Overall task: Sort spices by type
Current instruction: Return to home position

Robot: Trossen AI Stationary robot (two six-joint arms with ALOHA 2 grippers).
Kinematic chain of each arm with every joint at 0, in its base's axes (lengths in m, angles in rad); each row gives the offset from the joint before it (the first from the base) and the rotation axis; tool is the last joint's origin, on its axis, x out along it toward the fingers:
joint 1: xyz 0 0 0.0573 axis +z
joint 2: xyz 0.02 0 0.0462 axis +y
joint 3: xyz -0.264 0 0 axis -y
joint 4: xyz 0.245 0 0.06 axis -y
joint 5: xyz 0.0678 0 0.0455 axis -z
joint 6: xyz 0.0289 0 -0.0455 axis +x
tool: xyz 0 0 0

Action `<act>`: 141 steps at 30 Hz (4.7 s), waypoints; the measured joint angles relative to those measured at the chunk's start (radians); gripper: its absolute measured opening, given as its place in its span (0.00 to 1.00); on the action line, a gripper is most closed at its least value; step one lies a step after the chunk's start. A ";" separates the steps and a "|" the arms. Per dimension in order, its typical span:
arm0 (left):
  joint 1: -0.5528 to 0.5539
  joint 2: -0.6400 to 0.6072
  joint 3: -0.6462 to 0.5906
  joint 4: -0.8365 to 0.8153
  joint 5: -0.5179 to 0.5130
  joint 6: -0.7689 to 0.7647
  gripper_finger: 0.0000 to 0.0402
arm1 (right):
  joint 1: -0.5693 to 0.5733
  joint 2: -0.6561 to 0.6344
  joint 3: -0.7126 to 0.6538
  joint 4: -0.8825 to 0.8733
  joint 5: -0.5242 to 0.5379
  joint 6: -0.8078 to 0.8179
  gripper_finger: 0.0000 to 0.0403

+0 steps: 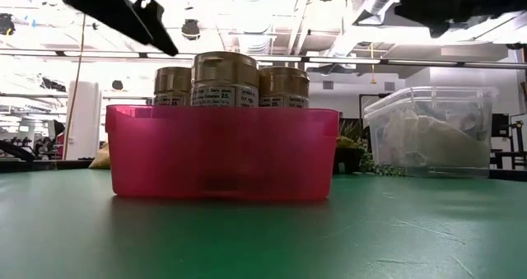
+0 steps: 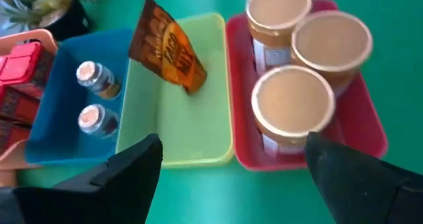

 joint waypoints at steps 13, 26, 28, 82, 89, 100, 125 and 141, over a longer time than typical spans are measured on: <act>0.092 -0.336 -0.446 0.472 0.025 0.006 0.88 | 0.071 -0.419 -0.091 -0.109 0.006 -0.091 0.39; 0.092 -0.520 -0.697 0.621 0.022 -0.017 0.88 | 0.046 -0.418 -0.089 -0.291 0.032 -0.051 0.39; 0.092 -0.537 -0.709 0.619 0.020 -0.009 0.88 | 0.045 -0.418 -0.089 -0.337 0.032 0.015 0.39; 0.091 -0.948 -0.872 0.597 0.093 -0.018 0.78 | 0.045 -0.418 -0.089 -0.482 0.027 0.248 0.39; 0.091 -0.948 -0.873 0.596 0.092 0.027 0.78 | 0.045 -0.418 -0.089 -0.482 0.027 0.247 0.39; 0.091 -0.948 -0.874 0.595 0.092 0.028 0.78 | 0.045 -0.418 -0.089 -0.482 0.027 0.248 0.39; 0.091 -0.948 -0.874 0.595 0.091 0.028 0.78 | 0.045 -0.418 -0.089 -0.482 0.027 0.248 0.39; 0.091 -0.948 -0.874 0.595 0.091 0.028 0.78 | 0.045 -0.418 -0.088 -0.482 0.027 0.248 0.39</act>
